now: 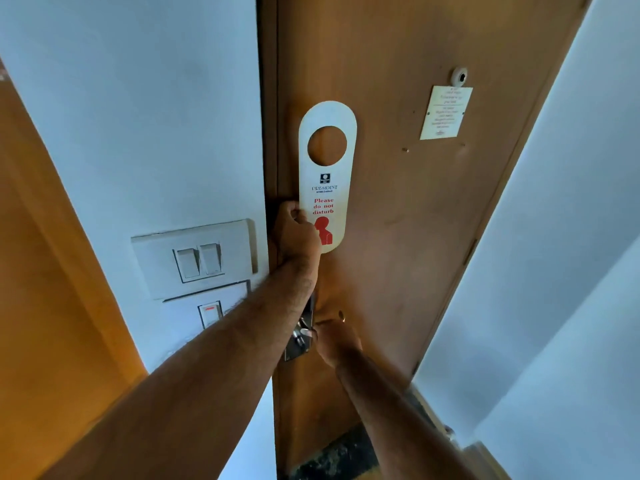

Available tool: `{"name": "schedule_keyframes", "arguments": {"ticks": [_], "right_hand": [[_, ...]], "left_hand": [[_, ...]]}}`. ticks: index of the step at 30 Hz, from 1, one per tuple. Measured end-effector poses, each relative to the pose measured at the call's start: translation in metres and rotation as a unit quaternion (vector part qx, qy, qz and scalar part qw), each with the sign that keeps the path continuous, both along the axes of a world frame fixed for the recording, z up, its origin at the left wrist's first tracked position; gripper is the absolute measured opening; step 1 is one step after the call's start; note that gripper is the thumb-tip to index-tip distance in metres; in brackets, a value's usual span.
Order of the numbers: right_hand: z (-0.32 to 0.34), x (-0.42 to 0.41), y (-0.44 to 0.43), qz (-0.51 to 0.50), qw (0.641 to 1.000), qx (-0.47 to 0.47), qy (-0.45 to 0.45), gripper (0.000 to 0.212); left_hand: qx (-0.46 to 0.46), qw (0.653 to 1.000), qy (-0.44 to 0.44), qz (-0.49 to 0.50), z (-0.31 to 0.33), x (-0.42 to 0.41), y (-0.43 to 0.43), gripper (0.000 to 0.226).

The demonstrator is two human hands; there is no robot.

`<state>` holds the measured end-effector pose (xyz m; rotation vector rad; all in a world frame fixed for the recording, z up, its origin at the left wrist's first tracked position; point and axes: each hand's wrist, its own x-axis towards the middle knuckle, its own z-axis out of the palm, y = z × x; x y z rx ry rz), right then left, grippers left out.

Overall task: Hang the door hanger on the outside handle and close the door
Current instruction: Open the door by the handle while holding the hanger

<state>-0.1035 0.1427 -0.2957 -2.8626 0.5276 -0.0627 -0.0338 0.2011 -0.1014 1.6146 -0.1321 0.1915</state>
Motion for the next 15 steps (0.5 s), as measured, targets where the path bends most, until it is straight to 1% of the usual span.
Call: {"name": "schedule_keyframes", "arguments": {"ticks": [2, 4, 5, 9, 15], "right_hand": [[0.001, -0.016, 0.002, -0.006, 1.0, 0.0, 0.003, 0.037], [-0.001, -0.025, 0.004, -0.008, 1.0, 0.0, -0.014, 0.038], [-0.003, -0.043, 0.005, -0.015, 1.0, 0.01, -0.022, 0.038], [-0.002, -0.065, 0.008, -0.013, 0.999, 0.018, -0.037, 0.038], [0.002, -0.115, 0.019, -0.035, 0.999, -0.011, -0.014, 0.048]], "left_hand": [[0.001, 1.0, 0.002, -0.007, -0.001, -0.013, 0.004, 0.012], [0.007, 1.0, -0.006, -0.003, -0.001, -0.02, 0.007, 0.007], [0.017, 1.0, -0.011, -0.006, -0.004, -0.037, 0.009, 0.006], [0.012, 0.999, -0.033, -0.028, -0.008, -0.056, 0.019, 0.008], [-0.006, 0.988, -0.042, -0.151, -0.01, -0.089, 0.036, 0.022]]}}
